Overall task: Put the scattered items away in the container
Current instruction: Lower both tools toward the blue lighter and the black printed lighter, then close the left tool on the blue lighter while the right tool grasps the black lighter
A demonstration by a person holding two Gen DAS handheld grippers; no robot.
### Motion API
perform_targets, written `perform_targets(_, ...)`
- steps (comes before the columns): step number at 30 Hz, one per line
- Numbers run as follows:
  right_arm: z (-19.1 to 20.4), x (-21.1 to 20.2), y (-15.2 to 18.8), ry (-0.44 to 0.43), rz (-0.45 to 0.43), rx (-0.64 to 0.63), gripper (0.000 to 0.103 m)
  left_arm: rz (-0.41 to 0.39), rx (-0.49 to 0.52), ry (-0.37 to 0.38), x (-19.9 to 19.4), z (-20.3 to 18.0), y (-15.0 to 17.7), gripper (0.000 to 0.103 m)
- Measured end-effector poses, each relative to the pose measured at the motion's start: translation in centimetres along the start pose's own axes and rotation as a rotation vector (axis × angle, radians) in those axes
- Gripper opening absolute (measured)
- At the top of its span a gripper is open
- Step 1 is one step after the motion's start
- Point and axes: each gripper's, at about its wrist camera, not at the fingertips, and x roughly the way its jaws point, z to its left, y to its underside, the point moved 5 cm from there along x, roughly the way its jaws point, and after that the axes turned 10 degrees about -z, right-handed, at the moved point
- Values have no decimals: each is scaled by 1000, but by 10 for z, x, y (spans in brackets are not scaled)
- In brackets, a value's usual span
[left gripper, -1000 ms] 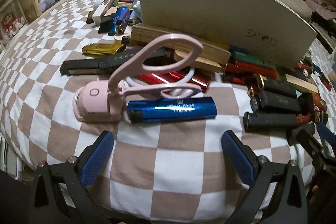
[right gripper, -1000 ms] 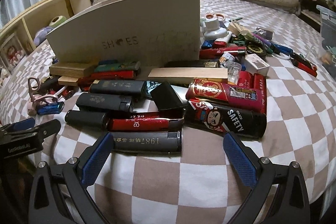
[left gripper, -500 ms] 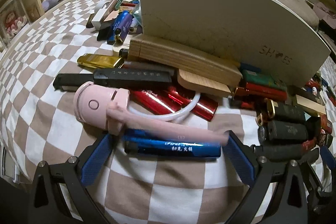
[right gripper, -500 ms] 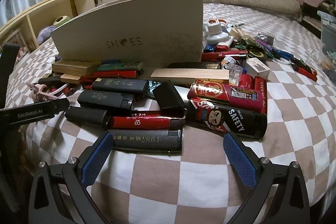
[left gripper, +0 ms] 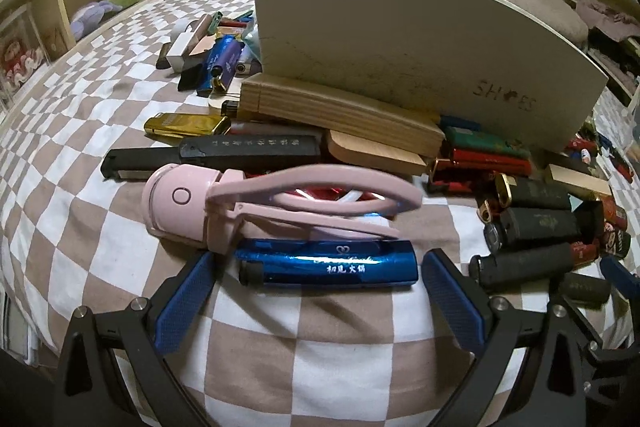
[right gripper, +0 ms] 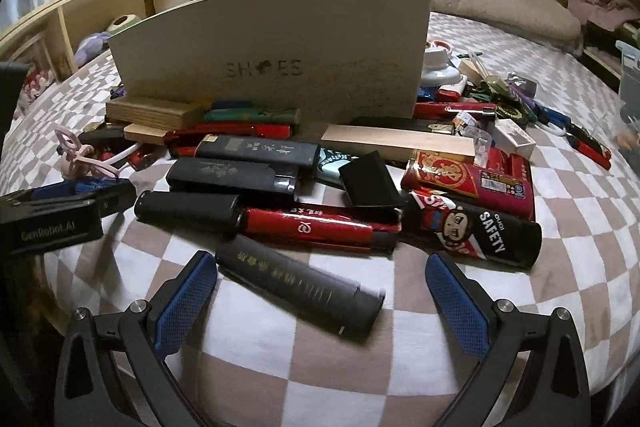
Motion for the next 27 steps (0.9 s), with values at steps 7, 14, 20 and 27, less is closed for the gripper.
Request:
perform_targets(7,2,-10,1,6,-8,92,103,10,-8,12,0,1,0,102)
perform_targets(14,-17,-30,14,115,3,-18,103,18,-6,21,-2,0,2,102)
perform_targets(20,-64,-29,12,216,14,97,103,19,-1,27,-5,0,5,102)
perform_targets(27,-61,-32,1,146,-23,136,103,7,2,11,-8,-1,5,91)
